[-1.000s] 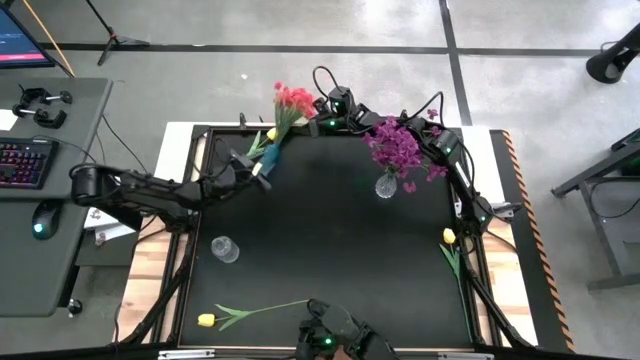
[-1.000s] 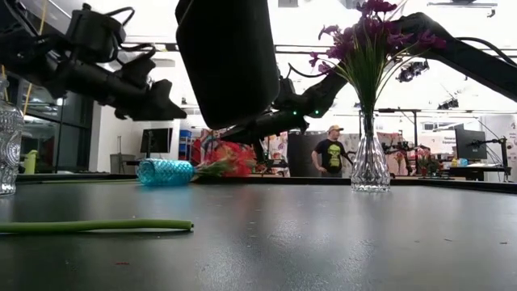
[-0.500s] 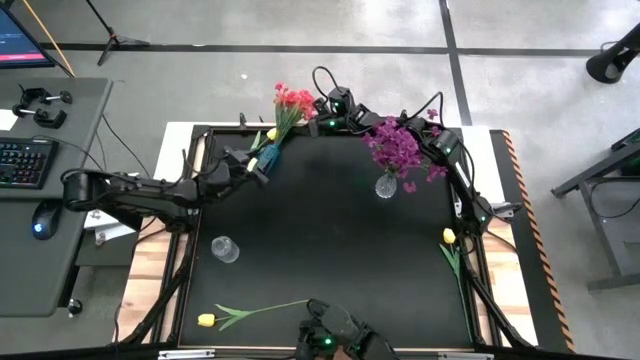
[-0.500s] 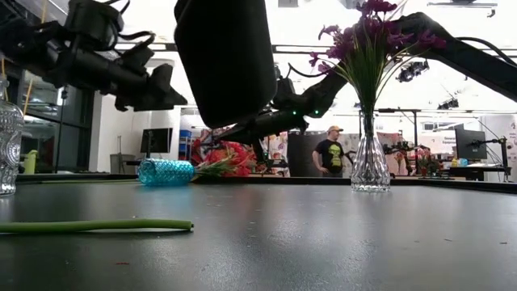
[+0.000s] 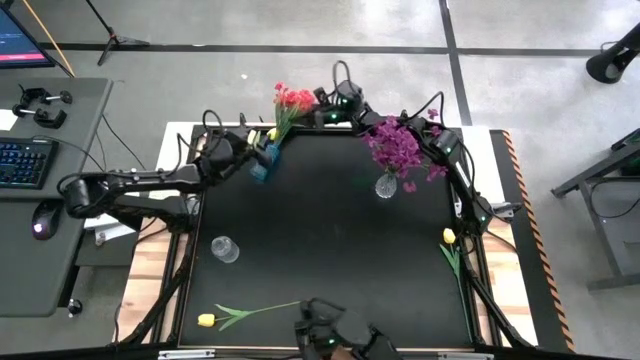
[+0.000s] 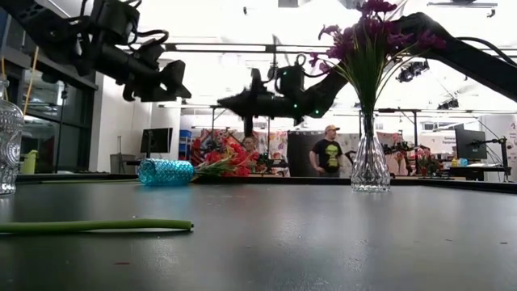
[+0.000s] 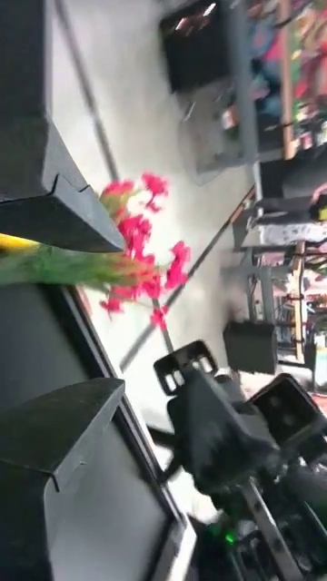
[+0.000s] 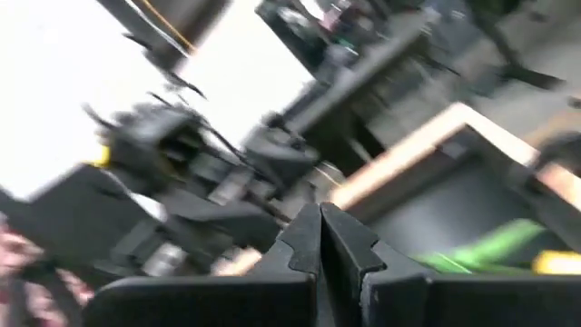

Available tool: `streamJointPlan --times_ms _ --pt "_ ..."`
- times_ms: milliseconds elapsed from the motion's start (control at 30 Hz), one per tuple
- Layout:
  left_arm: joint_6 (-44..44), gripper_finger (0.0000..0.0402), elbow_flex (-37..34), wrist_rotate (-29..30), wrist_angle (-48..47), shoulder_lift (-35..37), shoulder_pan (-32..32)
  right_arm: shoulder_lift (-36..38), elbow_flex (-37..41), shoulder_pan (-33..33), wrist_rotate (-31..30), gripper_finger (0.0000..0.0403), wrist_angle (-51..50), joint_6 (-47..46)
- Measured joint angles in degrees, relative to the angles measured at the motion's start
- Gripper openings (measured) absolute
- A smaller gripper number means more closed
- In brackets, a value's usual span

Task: Sort flowers into vase by color
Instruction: Adjust the blue vase on the table

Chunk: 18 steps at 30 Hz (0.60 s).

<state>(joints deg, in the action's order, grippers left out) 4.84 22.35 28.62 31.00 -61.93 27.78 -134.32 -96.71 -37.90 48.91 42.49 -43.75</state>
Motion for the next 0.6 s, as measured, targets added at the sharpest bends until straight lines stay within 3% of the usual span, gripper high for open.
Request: streamJointPlan --times_ms 233,433,600 --pt "12.88 0.0227 0.04 -9.8 0.12 0.07 0.6 0.0 0.0 -3.29 0.02 0.0 18.48 -12.39" --pt "24.05 0.0227 0.07 -20.62 0.29 0.53 -0.38 0.0 0.0 -8.88 -5.88 0.0 23.36 -21.56" --pt "29.15 0.0227 0.39 -23.72 0.11 1.27 -1.27 -0.01 0.0 -13.03 -11.22 0.0 31.89 -30.19"
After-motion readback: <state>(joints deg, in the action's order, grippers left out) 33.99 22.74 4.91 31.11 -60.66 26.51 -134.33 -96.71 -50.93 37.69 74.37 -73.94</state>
